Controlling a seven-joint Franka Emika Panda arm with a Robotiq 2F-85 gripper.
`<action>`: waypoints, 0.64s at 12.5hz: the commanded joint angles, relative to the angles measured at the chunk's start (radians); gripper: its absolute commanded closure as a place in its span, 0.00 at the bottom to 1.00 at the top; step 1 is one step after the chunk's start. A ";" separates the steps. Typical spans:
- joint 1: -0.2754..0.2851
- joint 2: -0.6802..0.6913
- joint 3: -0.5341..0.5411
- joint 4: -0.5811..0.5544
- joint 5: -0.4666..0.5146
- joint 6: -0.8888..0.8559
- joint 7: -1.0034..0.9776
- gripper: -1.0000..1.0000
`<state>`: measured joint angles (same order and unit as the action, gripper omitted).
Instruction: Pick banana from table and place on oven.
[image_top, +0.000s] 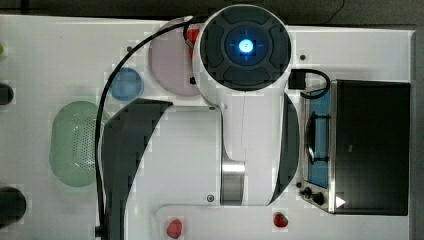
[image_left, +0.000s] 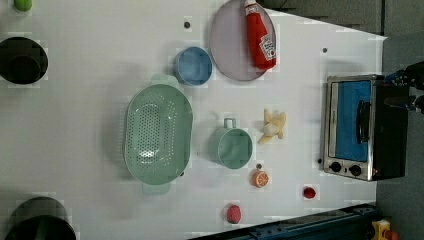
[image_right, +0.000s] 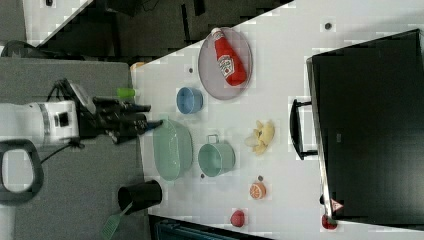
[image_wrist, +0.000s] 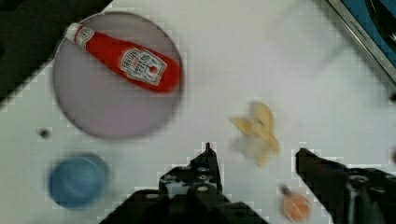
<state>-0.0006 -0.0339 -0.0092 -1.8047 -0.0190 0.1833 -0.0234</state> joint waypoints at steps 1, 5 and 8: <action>-0.012 -0.546 -0.028 -0.315 -0.005 -0.218 0.094 0.21; -0.011 -0.542 -0.028 -0.324 -0.005 -0.214 0.094 0.00; -0.011 -0.499 -0.028 -0.363 -0.005 -0.146 0.094 0.00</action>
<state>-0.0203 -0.6455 -0.0522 -2.1211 -0.0329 0.0718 0.0307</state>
